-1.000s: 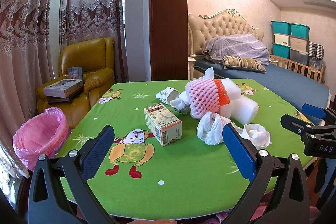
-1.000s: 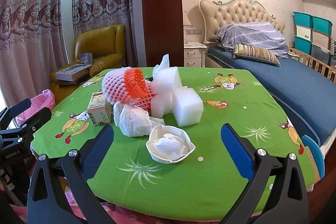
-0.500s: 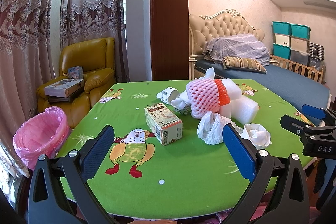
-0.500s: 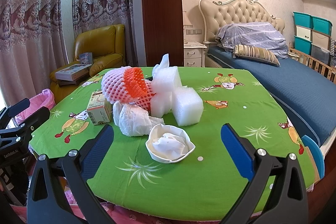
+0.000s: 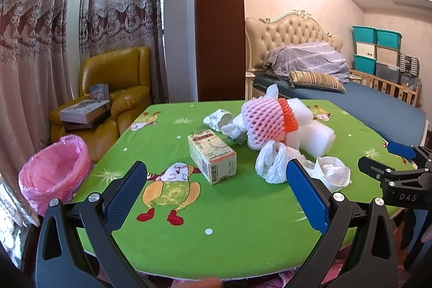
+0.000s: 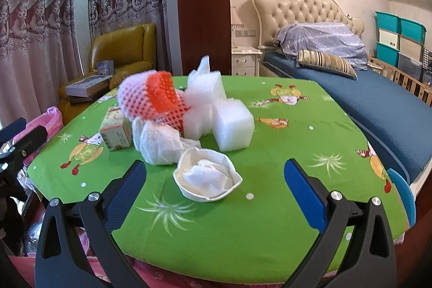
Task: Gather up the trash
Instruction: 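Grasp the white paper bowl with the right gripper while the left grasps the medicine box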
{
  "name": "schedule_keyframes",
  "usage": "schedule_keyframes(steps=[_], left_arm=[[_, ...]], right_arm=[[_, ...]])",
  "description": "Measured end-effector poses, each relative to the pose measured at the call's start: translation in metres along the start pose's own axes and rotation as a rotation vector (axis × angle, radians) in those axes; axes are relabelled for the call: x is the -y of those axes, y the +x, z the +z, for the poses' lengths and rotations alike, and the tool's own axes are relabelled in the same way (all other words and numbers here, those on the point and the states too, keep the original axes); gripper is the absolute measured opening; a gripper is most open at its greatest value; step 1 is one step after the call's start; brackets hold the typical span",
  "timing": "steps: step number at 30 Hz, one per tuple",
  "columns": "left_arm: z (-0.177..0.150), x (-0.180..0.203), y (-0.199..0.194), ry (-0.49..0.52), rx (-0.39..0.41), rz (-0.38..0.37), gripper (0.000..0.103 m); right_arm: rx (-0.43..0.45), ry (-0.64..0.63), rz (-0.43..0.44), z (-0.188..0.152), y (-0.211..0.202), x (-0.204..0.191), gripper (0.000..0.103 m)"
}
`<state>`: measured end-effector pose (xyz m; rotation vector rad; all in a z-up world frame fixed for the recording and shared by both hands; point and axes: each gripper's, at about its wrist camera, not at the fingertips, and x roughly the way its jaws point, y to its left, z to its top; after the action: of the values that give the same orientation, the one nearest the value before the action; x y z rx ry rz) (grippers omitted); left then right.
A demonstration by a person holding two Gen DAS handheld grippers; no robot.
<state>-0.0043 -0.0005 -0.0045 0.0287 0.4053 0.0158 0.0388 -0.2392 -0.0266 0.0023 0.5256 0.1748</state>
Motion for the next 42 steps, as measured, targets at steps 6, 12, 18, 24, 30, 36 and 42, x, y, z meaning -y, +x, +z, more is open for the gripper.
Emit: schedule_keyframes(steps=[6, 12, 18, 24, 30, 36, 42], left_arm=[[-0.006, -0.009, 0.019, -0.048, -0.09, -0.016, 0.096], [-0.005, -0.025, 0.042, -0.091, -0.132, -0.026, 0.096], [-0.01, -0.026, 0.079, 0.005, -0.199, -0.015, 0.096], [-0.015, -0.031, 0.117, -0.079, -0.308, -0.061, 0.096], [-0.012, -0.026, 0.151, -0.106, -0.339, -0.038, 0.096], [-0.002, -0.017, 0.175, -0.104, -0.338, 0.019, 0.096], [0.008, -0.012, 0.191, -0.09, -0.328, 0.068, 0.079]], right_arm=[[-0.052, 0.025, -0.009, -0.011, 0.023, 0.009, 0.099], [-0.11, 0.02, -0.003, -0.016, 0.054, 0.009, 0.099], [-0.147, -0.012, 0.005, -0.014, 0.079, -0.002, 0.099], [-0.179, -0.026, 0.016, -0.018, 0.095, -0.008, 0.091], [-0.154, -0.017, 0.024, -0.019, 0.097, -0.004, 0.075], [-0.13, 0.012, 0.021, -0.019, 0.092, 0.006, 0.073], [-0.126, 0.032, 0.031, -0.02, 0.091, 0.014, 0.073]])
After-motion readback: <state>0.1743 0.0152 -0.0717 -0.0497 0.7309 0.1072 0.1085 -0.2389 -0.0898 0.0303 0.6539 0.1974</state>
